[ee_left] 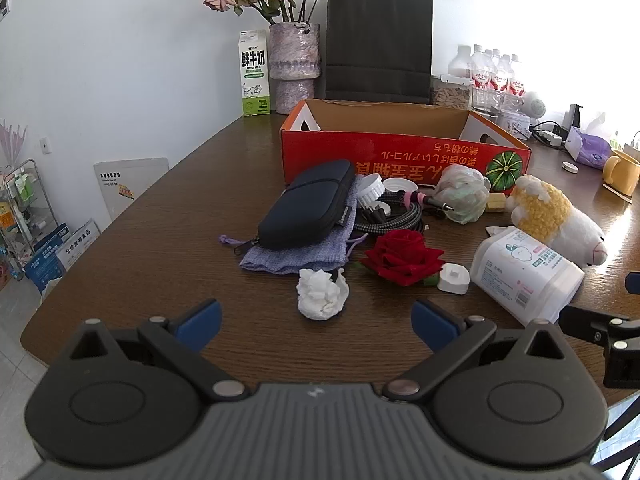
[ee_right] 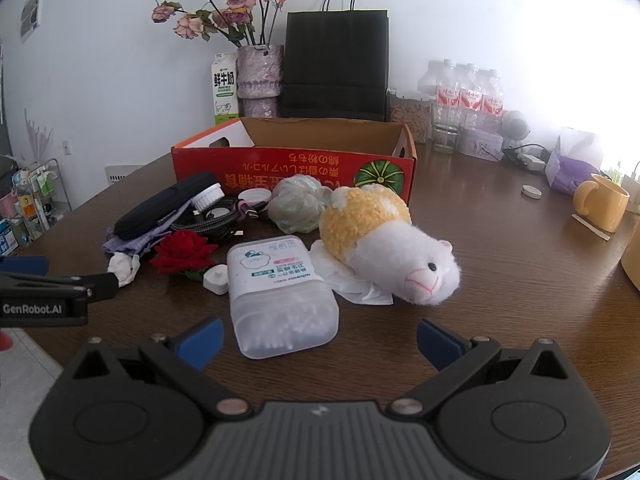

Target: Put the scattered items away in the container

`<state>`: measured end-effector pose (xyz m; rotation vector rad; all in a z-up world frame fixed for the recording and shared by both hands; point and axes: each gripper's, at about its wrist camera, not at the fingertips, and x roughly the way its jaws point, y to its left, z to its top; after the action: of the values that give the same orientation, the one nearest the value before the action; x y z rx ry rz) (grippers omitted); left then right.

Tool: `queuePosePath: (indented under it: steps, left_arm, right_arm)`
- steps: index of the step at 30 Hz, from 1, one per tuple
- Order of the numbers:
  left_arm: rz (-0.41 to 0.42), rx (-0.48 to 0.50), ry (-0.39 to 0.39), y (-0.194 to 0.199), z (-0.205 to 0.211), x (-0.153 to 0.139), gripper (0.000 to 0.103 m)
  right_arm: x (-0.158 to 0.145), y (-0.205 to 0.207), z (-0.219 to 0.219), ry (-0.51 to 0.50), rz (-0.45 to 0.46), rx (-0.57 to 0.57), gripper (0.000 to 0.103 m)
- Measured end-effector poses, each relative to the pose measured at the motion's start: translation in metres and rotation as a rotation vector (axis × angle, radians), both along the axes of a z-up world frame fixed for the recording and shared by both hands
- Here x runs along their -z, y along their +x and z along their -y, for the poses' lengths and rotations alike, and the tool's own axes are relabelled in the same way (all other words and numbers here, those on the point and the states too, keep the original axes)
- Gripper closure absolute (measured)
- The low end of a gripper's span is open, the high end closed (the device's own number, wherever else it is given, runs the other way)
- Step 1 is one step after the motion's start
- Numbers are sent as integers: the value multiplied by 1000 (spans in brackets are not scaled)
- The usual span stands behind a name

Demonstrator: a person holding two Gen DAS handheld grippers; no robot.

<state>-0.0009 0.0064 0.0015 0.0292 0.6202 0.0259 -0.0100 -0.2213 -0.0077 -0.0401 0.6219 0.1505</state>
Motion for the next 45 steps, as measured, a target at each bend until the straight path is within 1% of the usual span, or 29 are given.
queuePosePath:
  steps: [32, 39, 45]
  left_arm:
    - [-3, -4, -5, 2, -2, 3, 0]
    - [13, -16, -13, 19, -7, -5, 0]
    - [-16, -33, 4, 43, -8, -1, 0]
  right_arm:
    - [0, 4, -6, -1, -7, -13, 0]
    - [0, 23, -10, -8, -6, -31, 0]
    - [8, 47, -18, -4, -35, -59, 0]
